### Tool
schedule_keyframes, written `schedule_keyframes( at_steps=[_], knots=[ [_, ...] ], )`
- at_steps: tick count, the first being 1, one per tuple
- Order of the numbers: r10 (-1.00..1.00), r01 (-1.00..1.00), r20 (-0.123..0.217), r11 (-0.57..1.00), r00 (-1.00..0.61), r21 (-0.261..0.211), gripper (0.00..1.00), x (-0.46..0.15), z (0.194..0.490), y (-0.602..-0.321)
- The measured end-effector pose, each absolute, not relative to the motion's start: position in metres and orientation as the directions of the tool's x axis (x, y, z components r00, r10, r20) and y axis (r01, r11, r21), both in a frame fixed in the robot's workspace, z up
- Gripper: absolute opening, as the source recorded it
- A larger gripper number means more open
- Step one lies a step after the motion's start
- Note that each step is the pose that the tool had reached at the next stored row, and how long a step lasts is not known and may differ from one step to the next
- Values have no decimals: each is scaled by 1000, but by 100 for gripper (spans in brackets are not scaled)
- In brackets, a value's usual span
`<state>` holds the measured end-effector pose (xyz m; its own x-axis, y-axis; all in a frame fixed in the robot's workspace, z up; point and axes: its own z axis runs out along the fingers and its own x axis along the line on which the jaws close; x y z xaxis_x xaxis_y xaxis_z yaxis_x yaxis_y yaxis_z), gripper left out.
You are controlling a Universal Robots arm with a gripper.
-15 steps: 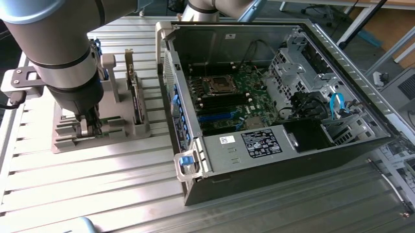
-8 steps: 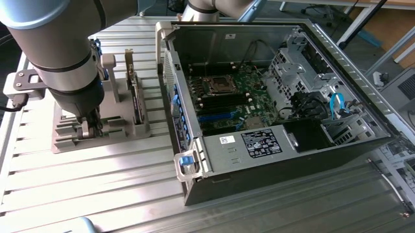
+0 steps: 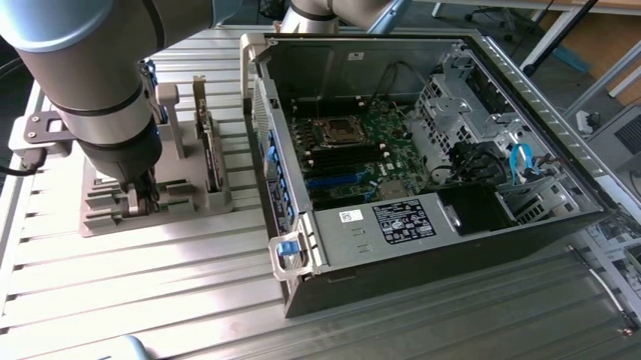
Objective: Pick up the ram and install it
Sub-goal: 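Pick up the ram and move it above insertion slot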
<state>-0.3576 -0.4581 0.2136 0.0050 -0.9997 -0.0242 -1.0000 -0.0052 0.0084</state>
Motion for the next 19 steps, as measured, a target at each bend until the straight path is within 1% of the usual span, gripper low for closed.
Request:
schedule_keyframes(
  at_steps=[19],
  knots=[
    [-999, -1000, -24, 21, -22, 8, 24, -357, 209, -458]
  ],
)
